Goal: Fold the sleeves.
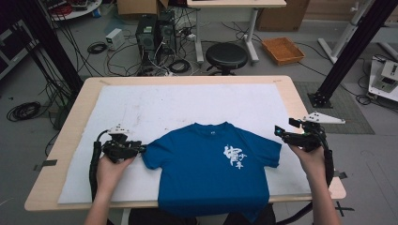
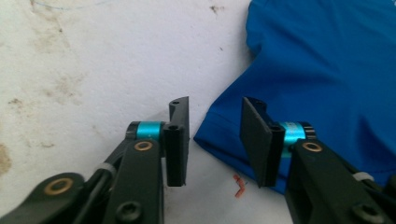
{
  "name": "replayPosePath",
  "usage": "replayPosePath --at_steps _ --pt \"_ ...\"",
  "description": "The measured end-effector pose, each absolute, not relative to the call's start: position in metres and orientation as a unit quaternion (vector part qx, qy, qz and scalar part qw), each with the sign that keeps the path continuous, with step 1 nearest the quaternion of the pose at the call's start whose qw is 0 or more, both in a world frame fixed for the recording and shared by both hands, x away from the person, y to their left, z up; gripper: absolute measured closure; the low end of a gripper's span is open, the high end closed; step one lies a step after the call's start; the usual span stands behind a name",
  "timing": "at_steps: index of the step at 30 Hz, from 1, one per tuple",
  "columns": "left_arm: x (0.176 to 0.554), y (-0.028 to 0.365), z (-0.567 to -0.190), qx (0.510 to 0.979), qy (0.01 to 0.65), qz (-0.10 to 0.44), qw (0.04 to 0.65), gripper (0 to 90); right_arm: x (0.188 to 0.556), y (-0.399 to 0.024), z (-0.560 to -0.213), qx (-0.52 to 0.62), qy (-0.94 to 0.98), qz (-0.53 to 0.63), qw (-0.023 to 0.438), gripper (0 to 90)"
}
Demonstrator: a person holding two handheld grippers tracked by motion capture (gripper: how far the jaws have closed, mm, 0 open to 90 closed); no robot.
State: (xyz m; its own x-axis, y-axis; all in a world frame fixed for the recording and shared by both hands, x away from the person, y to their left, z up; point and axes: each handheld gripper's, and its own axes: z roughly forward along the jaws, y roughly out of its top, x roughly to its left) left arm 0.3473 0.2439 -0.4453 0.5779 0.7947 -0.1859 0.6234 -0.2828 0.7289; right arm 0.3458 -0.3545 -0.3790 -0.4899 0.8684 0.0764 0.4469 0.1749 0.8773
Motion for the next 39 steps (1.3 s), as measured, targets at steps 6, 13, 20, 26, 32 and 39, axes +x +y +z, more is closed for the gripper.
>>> replayPosePath --at_steps 6,13,20,26,32,39 --pt "0.345 0.244 -0.446 0.792 0.447 0.126 0.396 76.9 0.346 -0.355 -0.379 0.45 0.731 0.458 0.23 26.3" --pt "0.343 0.24 -0.445 0.798 0.435 0.127 0.396 87.4 0.346 -0.354 -0.379 0.451 0.732 0.457 0.23 26.4" --pt "0.339 0.243 -0.423 0.763 0.438 0.087 0.467 87.9 0.345 -0.358 -0.377 0.452 0.726 0.463 0.233 26.3" --pt "0.335 0.222 -0.39 0.74 0.431 0.053 0.514 87.9 0.343 -0.36 -0.374 0.452 0.723 0.467 0.235 26.4" --pt "0.343 0.174 -0.386 0.731 0.424 0.003 0.534 87.9 0.341 -0.361 -0.371 0.452 0.719 0.473 0.236 26.3" --pt "0.36 0.106 -0.396 0.746 0.408 -0.033 0.526 87.6 0.341 -0.364 -0.373 0.456 0.717 0.472 0.236 26.3"
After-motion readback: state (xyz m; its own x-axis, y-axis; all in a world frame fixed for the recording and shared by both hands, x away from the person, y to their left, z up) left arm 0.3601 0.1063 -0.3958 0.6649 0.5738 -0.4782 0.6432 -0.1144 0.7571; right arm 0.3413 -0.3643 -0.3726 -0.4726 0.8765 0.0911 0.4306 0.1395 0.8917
